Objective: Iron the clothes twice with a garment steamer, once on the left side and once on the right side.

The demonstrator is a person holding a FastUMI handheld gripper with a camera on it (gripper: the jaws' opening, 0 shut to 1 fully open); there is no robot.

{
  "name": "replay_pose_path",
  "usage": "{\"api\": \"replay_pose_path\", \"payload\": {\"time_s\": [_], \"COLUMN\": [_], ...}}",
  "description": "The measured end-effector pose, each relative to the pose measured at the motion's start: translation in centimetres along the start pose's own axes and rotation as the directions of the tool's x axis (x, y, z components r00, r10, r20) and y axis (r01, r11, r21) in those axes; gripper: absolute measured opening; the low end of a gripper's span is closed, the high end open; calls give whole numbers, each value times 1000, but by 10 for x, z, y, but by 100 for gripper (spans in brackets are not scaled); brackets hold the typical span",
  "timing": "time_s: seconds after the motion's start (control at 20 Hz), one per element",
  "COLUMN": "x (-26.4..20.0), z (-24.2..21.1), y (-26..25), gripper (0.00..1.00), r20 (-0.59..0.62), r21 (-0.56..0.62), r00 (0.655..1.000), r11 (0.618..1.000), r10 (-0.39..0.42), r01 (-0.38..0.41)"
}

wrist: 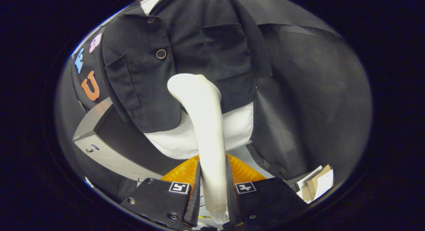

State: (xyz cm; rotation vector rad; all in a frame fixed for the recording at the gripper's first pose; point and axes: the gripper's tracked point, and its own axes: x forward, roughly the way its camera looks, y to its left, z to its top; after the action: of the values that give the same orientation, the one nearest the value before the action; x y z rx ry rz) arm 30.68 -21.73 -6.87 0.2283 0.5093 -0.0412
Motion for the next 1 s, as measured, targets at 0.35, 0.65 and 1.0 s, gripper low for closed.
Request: {"api": "replay_pose_path", "payload": {"time_s": [0.35,0.65,1.0], "x": [-64,-138,-211], "z": [-51,-119,-190], "y": [24,82,147], "gripper": [37,37,37], "r20": [66,135,147], "r21": [38,21,-98], "r00": [997,989,989], "r11": [999,998,995], "r10": [-33,-62,-22], "r01": [31,59,37]}}
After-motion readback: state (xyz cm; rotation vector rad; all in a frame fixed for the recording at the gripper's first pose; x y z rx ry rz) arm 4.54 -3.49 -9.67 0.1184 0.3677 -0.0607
